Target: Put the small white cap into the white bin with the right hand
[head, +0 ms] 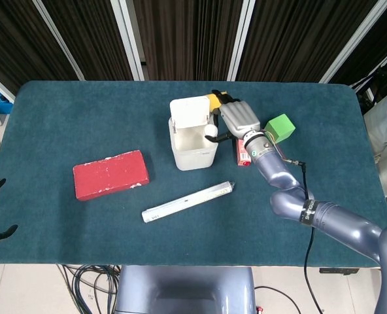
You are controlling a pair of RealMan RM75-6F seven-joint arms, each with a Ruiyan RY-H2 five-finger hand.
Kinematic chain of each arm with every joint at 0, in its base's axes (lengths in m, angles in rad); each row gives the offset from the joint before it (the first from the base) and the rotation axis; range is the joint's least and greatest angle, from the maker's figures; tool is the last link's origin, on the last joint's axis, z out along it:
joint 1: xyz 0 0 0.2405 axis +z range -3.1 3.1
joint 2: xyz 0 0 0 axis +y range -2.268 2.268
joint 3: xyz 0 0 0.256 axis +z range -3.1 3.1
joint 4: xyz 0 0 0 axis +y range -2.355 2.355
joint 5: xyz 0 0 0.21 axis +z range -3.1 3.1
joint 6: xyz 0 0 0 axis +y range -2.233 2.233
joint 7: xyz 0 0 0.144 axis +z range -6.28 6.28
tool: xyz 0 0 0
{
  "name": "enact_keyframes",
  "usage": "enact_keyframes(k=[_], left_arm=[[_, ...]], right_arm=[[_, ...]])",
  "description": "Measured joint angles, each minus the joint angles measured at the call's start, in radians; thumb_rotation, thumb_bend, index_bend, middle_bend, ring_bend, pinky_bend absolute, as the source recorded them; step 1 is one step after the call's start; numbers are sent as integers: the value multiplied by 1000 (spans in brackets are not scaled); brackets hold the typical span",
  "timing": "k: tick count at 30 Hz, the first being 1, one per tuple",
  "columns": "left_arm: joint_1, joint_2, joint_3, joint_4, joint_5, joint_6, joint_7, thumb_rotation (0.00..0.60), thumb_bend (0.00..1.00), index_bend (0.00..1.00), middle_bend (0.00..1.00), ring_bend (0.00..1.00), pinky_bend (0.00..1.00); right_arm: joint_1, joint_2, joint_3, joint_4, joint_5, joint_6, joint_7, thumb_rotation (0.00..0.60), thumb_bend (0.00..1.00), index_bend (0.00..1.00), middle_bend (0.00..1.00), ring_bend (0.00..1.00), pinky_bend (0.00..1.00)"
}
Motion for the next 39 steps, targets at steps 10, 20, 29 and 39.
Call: enact_keyframes(k=[10,20,29,39], left_arm=[[-1,-2,-2,2,-4,0,3,600,168,123,160,23,0],[-2,-3,-2,4,-6,-2,7,600,168,123,160,23,0],[-2,-7,-5,2,-15,0,20,600,168,123,160,23,0],[-1,-18,-10,4,-19,10,35,600,168,123,161,23,3]], right_arm=[[43,11,-45,-34,138,4,-71,600,0,199,5,67,245],[35,76,-51,-126,158,59,-70,600,2,197,14,77,245],[-172,285,-64,-377,22,188,53,600,112,196,39,99,245],[-543,410,-224,-487,-413,516,199,600,127,165,38,94,245]])
